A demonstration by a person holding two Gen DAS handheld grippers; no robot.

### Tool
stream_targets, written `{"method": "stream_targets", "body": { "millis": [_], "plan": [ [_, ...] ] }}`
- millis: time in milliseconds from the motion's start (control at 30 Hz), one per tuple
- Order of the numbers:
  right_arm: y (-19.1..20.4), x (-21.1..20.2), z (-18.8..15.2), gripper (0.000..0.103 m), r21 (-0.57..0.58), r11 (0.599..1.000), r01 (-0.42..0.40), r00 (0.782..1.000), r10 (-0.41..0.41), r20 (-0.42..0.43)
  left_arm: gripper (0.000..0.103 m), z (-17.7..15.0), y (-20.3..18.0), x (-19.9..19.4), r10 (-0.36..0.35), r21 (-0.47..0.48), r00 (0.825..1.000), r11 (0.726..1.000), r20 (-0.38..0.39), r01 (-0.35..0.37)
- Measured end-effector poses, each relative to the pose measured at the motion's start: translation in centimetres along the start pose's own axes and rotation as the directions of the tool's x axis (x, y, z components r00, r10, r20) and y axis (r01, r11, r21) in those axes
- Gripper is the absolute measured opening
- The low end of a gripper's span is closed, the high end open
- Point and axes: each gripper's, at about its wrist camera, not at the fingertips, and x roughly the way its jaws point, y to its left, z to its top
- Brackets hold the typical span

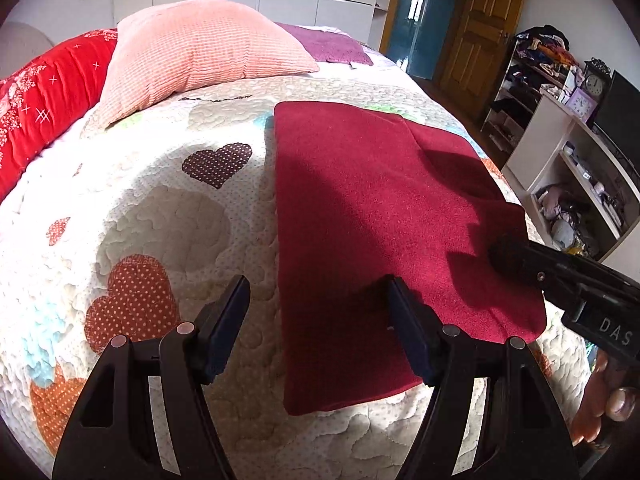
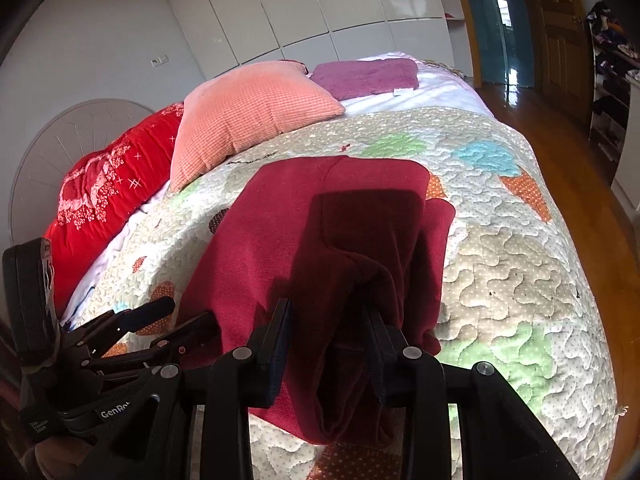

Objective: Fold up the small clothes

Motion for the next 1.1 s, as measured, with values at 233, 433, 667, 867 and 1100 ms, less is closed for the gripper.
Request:
{"method": "stream_targets", "body": {
  "millis": [233, 433, 667, 867, 1100],
  "plan": [
    [-0.9, 0.3, -1.6, 0.030, -0.012, 1.000, 0.010, 1.000, -0.010, -0.002, 0.073, -0.3, -0.4, 0.9, -0.010, 0.005, 1.000, 1.000, -0.014, 0.010],
    [-2.0, -1.1, -1.6, 0.033, 0.106, 0.989, -0.099, 0.995, 0.096, 0.027, 0.074, -0.4, -0.7, 0.9, -0.008, 0.010, 1.000, 1.000, -0.014, 0.008],
    [-0.9, -0.2, -0.9, 0.025, 0.075, 0.992, -0.102, 0.995, 0.100, 0.027, 0.074, -0.5, -1.2, 1.1, -0.006, 0.016, 1.000, 1.000, -0.021, 0.006],
    [-0.3, -1.3, -1.4, 0.007, 0.030, 0.995, -0.100, 0.994, 0.099, 0.045, 0.074, -0.5, -1.3, 1.0, -0.009, 0.031, 1.000, 0.999, -0.024, 0.010],
    [-0.5, -1.6, -1.6, 0.006, 0.037, 0.993, -0.110, 0.993, 0.108, 0.046, 0.074, -0.6, -1.3, 1.0, -0.012, 0.028, 1.000, 1.000, -0.025, 0.012]
  ]
}}
